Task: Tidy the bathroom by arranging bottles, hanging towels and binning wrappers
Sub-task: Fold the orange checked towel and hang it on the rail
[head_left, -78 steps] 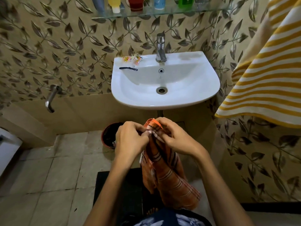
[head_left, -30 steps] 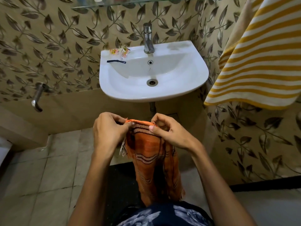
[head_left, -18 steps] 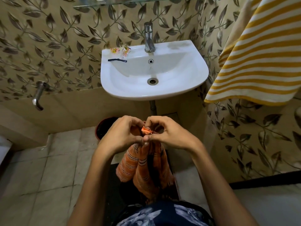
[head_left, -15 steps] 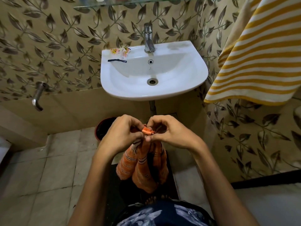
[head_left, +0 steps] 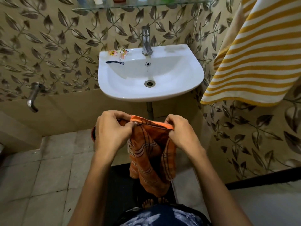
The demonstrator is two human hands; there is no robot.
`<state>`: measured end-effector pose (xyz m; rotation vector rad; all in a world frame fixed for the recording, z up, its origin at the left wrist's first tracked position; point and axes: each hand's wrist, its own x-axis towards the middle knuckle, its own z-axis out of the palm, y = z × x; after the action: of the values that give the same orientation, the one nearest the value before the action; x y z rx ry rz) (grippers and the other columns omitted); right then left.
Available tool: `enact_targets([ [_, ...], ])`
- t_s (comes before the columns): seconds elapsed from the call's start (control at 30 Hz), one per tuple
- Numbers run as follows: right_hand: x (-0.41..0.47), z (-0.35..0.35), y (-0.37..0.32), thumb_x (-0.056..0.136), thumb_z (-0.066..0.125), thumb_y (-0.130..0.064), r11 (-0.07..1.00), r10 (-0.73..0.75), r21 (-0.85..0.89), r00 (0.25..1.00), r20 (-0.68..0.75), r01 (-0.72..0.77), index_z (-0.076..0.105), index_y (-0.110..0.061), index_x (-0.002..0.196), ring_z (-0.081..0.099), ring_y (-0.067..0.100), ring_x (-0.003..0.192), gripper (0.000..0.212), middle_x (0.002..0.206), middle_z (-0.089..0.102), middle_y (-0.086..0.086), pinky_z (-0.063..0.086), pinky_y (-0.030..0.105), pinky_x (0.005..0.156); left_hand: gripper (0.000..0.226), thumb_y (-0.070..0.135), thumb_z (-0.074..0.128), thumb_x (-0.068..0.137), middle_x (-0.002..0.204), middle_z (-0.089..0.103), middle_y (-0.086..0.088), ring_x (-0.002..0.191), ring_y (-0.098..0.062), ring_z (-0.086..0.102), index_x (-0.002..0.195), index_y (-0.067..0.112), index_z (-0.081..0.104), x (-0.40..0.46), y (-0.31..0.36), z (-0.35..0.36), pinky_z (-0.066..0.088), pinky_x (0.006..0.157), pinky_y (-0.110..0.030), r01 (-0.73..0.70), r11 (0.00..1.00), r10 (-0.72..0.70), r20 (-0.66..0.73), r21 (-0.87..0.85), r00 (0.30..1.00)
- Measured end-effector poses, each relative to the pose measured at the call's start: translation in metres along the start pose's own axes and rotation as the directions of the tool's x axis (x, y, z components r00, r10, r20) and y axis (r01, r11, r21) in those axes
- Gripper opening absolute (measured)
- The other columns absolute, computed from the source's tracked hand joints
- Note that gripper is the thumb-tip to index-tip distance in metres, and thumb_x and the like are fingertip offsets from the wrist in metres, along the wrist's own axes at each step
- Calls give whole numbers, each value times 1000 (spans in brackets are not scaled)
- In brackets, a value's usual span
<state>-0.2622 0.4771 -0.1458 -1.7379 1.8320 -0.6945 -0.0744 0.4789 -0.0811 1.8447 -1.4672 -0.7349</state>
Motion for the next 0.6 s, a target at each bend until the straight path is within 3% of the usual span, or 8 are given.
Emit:
enact_targets([
  [0.17,2,1,2,87,44,-1,986,163,-44,983,81,-160,64,-23,92,61,26,93,30,100,67,4,45,31,71,9,24,80,68,77,71,5,80,-14,67,70,26,71,3,-13,6,58,76,-39,148,988,-152,-119,-42,981],
  [0.3,2,-3,6,95,39,-15,996,42,60,934,356,-68,52,-32,72,59,26,93,32,79,58,-8,45,43,82,44,19,90,51,93,68,-4,88,-20,65,90,19,68,8,-15,5,56,81,-40,250,968,-250,78,13,965],
  [0.4,-1,0,-5,92,38,-26,989,-94,141,904,417,38,56,-36,76,59,17,86,26,79,60,-7,46,45,83,62,22,92,47,95,64,2,82,-9,59,102,18,66,3,-7,12,51,72,-27,220,968,-248,296,123,923],
  [0.5,-4,4,-16,86,39,-39,971,-162,227,910,383,77,64,-42,85,63,11,91,25,92,68,-9,50,43,85,40,28,86,60,94,69,3,76,0,55,96,20,70,-5,1,26,45,62,-17,43,983,-124,478,176,869],
  [0.6,-4,2,-14,79,44,-47,958,-152,278,951,268,75,65,-37,88,64,7,89,25,88,69,-12,52,43,84,7,27,72,78,82,73,-7,74,-12,64,81,20,74,-7,4,34,53,69,-31,19,991,-81,471,136,878],
])
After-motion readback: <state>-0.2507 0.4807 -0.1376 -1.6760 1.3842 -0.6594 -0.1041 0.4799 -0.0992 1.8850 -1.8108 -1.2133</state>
